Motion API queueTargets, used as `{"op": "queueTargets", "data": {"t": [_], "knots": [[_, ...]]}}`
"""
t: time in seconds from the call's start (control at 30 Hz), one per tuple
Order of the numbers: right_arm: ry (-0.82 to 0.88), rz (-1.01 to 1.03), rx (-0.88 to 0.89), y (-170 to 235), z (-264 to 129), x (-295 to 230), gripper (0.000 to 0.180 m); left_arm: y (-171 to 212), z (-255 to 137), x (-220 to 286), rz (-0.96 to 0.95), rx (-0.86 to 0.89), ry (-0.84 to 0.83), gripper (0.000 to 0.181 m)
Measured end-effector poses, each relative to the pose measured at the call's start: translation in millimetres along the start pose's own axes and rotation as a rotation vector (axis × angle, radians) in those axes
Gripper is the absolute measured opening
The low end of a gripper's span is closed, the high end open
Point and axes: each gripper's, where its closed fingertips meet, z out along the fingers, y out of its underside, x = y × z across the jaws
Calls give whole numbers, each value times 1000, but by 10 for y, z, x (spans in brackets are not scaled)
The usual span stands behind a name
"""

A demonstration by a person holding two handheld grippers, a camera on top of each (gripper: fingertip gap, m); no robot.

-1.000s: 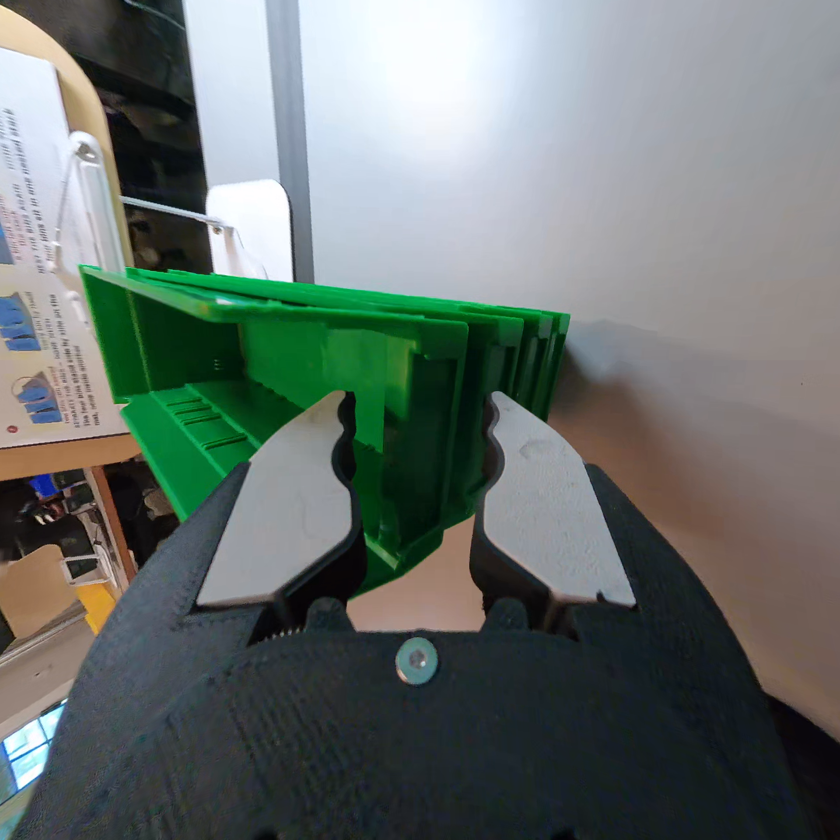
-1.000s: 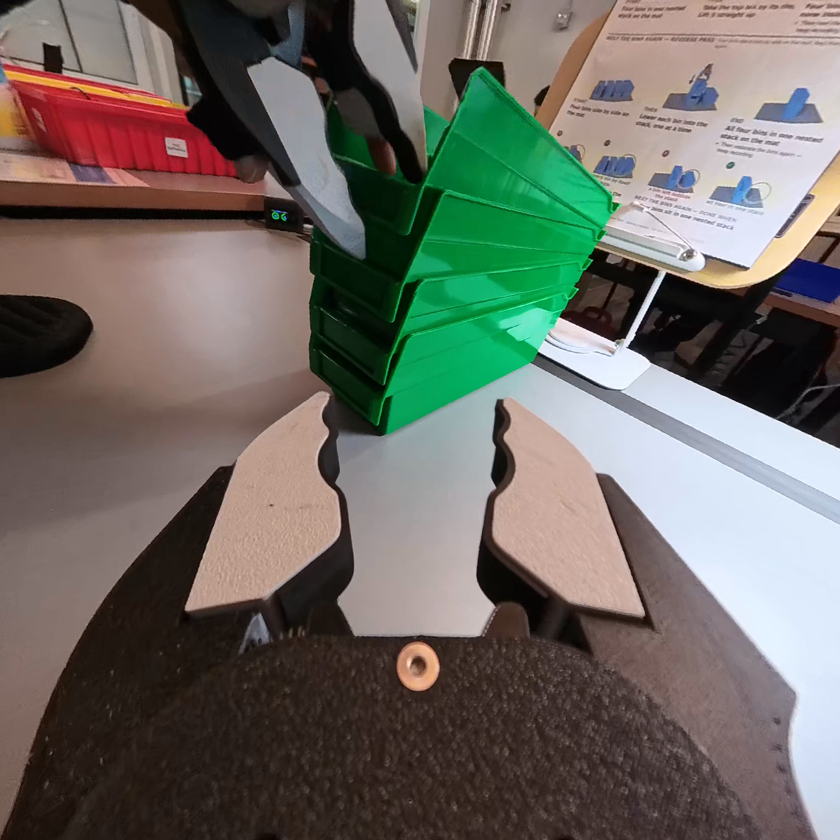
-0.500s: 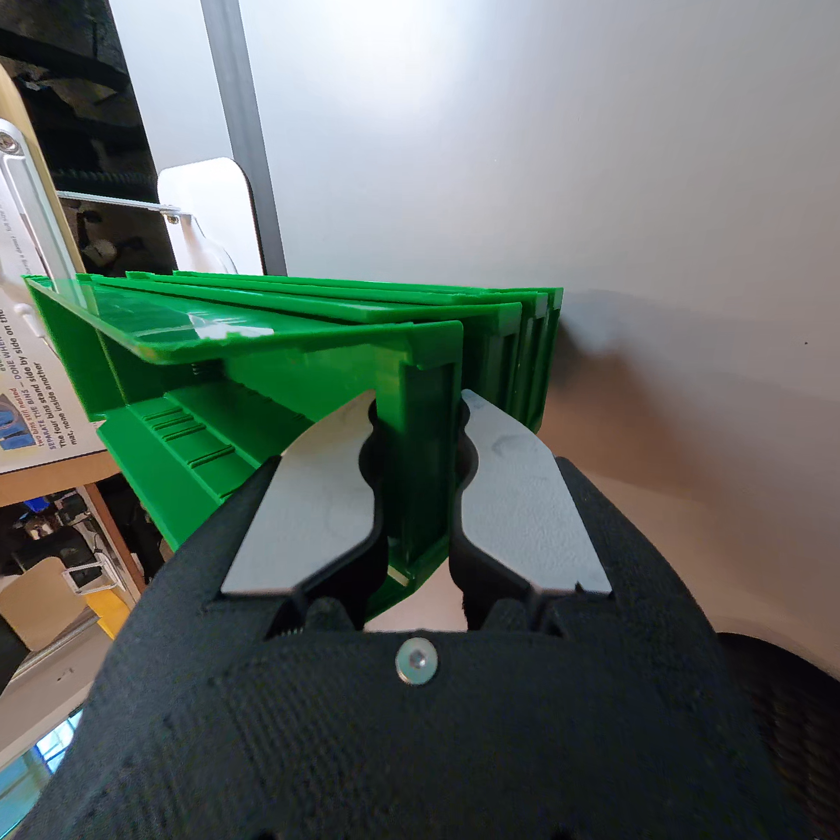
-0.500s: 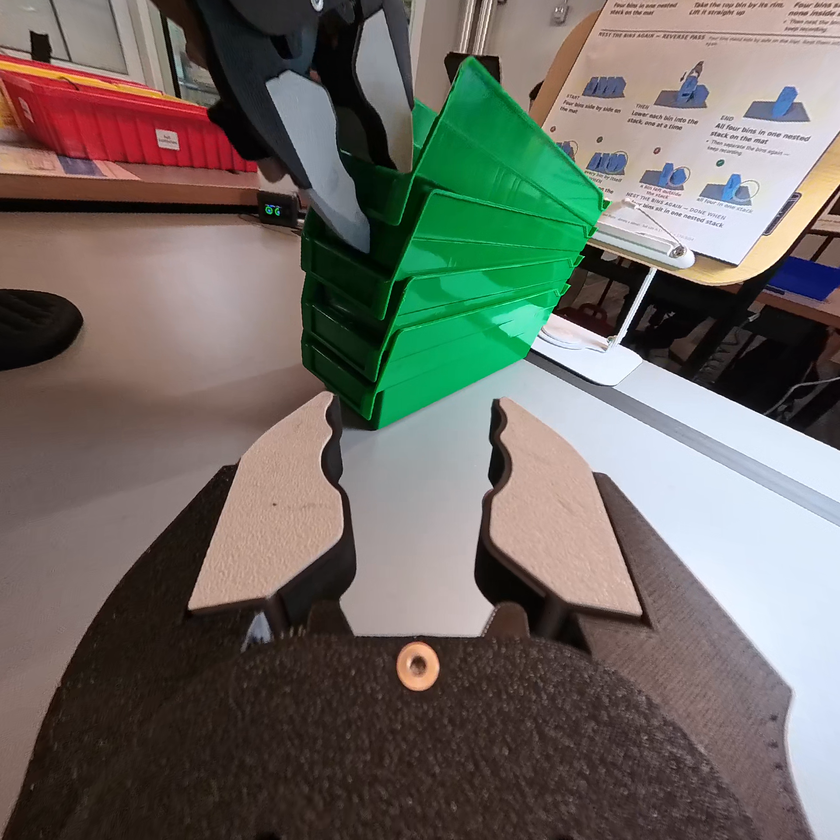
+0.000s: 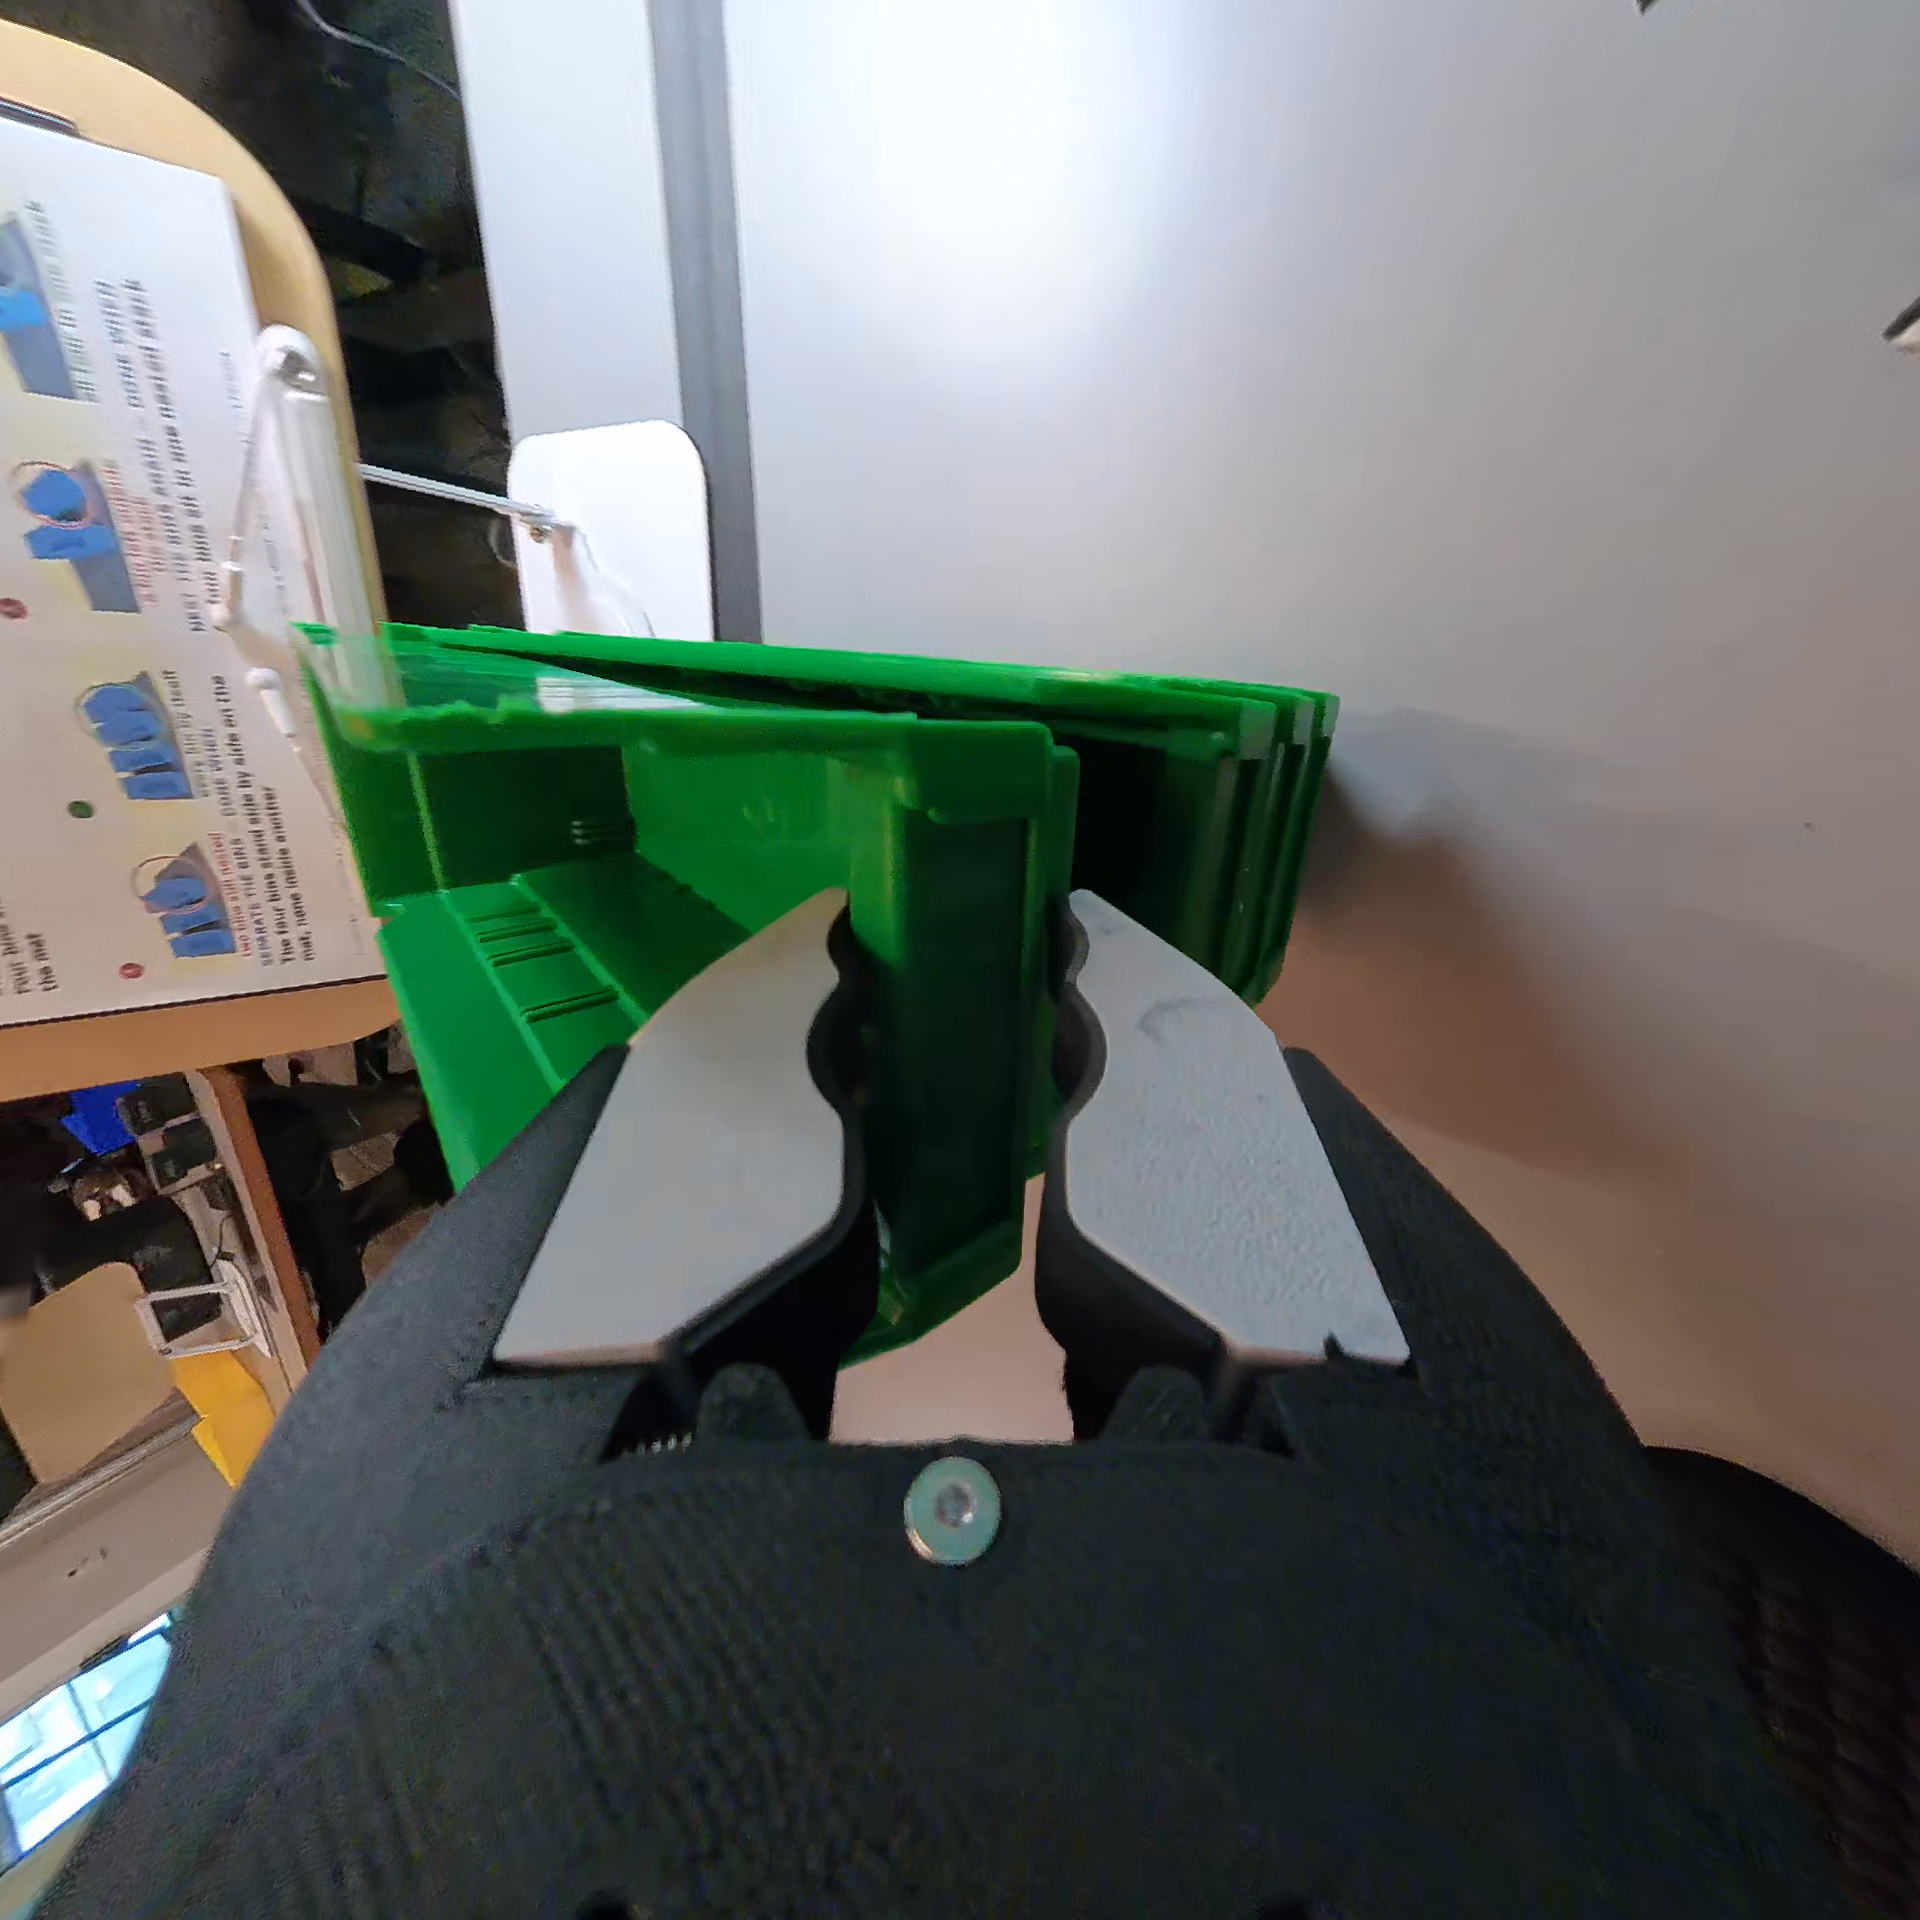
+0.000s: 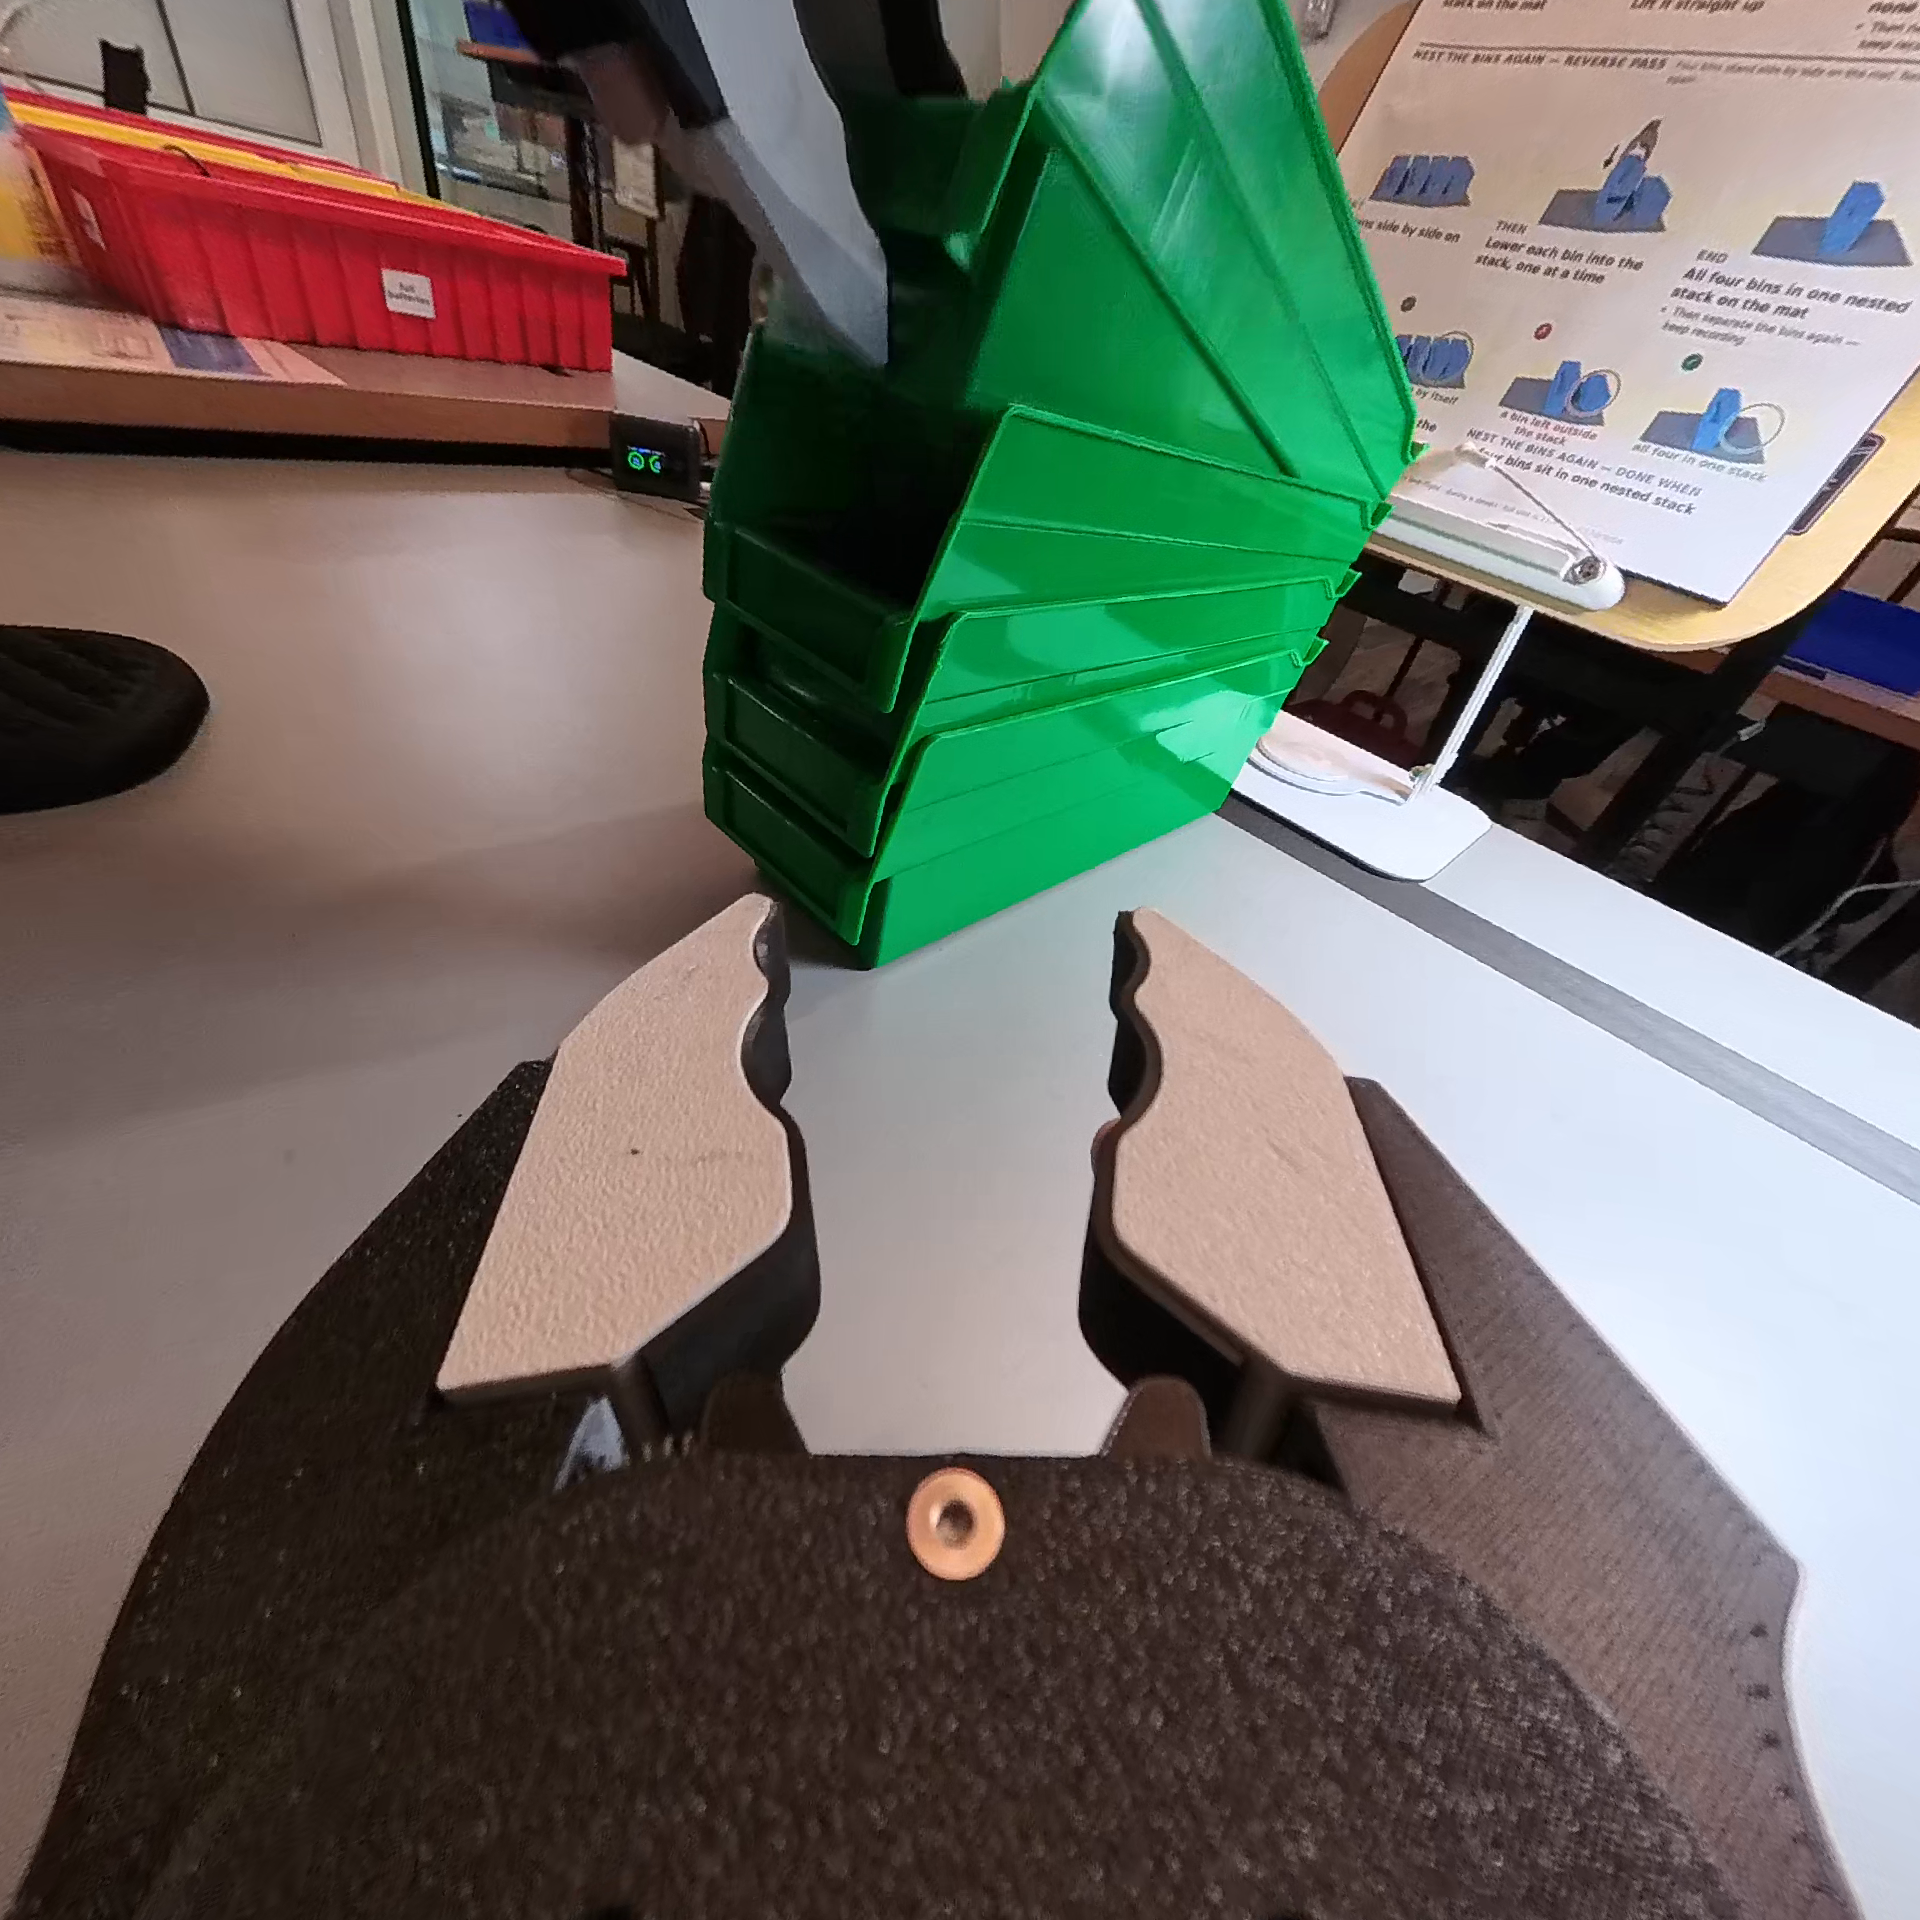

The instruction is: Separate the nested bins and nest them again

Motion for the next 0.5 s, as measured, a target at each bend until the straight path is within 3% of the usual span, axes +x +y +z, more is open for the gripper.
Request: {"op": "queueTargets", "data": {"t": [0.03,0.5], "knots": [[1,1,2,-3,-3,5,59,-14,-55,-30,-7,19,-7,35],[-14,-15,-44,139,82,-30,57,52,-665,-282,34,58,-199,31]]}}
